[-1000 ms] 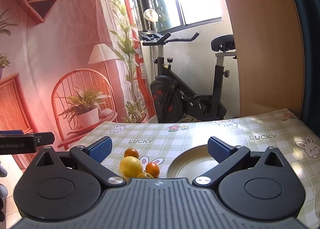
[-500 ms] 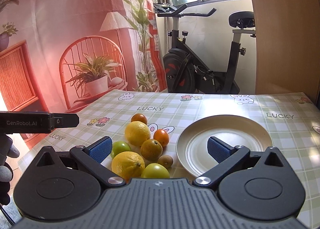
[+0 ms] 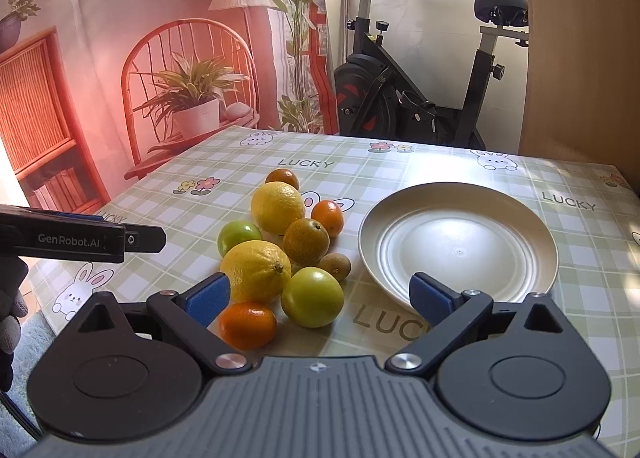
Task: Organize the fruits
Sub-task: 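Move the left gripper to the small orange and close on it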
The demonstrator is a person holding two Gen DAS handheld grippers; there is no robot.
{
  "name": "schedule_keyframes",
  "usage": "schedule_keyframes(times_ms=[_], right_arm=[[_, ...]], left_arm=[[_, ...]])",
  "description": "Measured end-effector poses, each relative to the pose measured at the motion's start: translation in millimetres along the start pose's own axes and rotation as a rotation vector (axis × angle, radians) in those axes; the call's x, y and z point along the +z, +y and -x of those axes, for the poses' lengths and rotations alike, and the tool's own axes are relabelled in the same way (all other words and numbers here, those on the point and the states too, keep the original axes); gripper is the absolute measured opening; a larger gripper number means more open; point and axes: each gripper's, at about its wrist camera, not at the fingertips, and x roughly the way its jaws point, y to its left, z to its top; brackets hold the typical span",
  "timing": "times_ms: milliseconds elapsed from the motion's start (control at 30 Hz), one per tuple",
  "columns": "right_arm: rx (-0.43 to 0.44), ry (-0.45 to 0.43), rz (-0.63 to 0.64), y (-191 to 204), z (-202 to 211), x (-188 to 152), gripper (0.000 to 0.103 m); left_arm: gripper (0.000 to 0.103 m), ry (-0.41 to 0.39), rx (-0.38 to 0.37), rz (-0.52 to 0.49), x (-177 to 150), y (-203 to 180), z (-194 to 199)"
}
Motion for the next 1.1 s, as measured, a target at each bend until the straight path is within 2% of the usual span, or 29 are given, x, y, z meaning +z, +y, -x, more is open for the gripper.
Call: schedule_keyframes(times_ms=[133,200,300,367,667,733,800,867,933,1100], right_arm=[[0.024,0.027,0.01,2.2,-3.7,-4.0,0.094],[0.035,0.044,0.02,4.1,-6.2,-5.2,0.089],[0.057,0.061,0.034,6.9,-9.8,-8.5,0.087],[0.072,0.071,0.044,8.6,-11.8,-10.0,0.084],[0.139,0.111,0.089,18.2,-22.8,-16.5,0.075],[0.156,0.115,0.1,20.4,-25.3,-17.2,0.072],[0.165,0.117,0.111,21.6,-28.7,-17.3,0.067],[0.178,0.121,0.114,22.5,-32.6,-16.5,0.061],[0.191,0.124,0.115,21.7,-35.6,-16.6,0.057],[0.216,0.139,0.121,18.7,-43.5,-16.8,0.055]], left_arm=[[0.083,-0.069,-0.082,0.001,-3.5,-3.8,7.0],[0.082,-0.075,-0.097,-0.018,-4.4,-7.2,6.6],[0.081,-0.038,-0.127,-0.005,-7.4,-8.4,0.6],[0.077,0.003,-0.16,0.001,-8.0,-8.2,-4.8],[0.072,0.073,-0.186,-0.008,-13.4,-11.9,-17.1],[0.062,0.093,-0.204,-0.01,-15.7,-12.2,-20.3],[0.045,0.108,-0.227,-0.005,-17.8,-11.5,-23.3],[0.038,0.116,-0.276,0.018,-18.6,-9.3,-25.3],[0.038,0.123,-0.329,0.031,-18.0,-10.3,-26.7],[0.038,0.15,-0.383,0.009,-18.6,-21.8,-32.5]])
